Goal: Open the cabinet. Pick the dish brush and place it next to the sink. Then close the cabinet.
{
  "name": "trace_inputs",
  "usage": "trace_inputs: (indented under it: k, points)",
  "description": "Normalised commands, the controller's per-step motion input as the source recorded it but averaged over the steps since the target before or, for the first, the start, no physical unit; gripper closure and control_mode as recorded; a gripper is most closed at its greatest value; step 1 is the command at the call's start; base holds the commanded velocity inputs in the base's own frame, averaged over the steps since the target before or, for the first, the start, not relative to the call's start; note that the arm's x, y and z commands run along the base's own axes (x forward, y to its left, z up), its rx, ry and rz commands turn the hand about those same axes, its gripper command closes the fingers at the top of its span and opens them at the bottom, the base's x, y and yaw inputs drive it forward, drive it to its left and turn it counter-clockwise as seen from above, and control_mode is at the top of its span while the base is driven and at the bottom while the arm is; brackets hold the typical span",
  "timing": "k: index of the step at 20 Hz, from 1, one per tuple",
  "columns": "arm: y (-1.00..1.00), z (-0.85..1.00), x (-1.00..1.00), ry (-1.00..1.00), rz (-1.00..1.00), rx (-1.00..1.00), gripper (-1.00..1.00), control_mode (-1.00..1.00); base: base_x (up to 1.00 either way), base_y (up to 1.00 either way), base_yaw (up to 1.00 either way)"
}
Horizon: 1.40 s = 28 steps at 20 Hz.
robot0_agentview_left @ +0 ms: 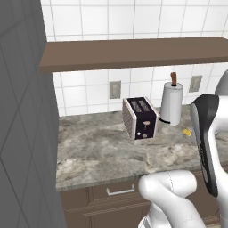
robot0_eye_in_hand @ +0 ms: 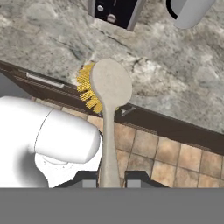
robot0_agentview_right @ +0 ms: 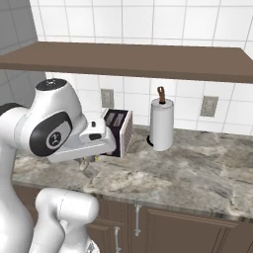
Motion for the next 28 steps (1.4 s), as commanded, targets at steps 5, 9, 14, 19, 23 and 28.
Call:
trace_inputs:
  k: [5, 9, 14, 19, 23, 28]
  points:
    - [0.0, 0.0, 0.0, 0.0, -0.01, 0.0, 1.0, -1.0, 0.0, 0.0, 0.0]
    - [0.0, 0.0, 0.0, 0.0, 0.0, 0.0, 1.0, -1.0, 0.0, 0.0, 0.0]
    - [0.0, 0.0, 0.0, 0.0, 0.0, 0.0, 1.0, -1.0, 0.0, 0.0, 0.0]
    - [-0.33, -0.07, 0.0, 0.0, 0.0, 0.03, 1.0, -1.0, 0.0, 0.0, 0.0]
    - [-0.23, -0.04, 0.0, 0.0, 0.0, 0.03, 1.0, 1.0, 0.0, -0.2, 0.0]
    - [0.0, 0.0, 0.0, 0.0, 0.0, 0.0, 1.0, 1.0, 0.0, -0.48, 0.0]
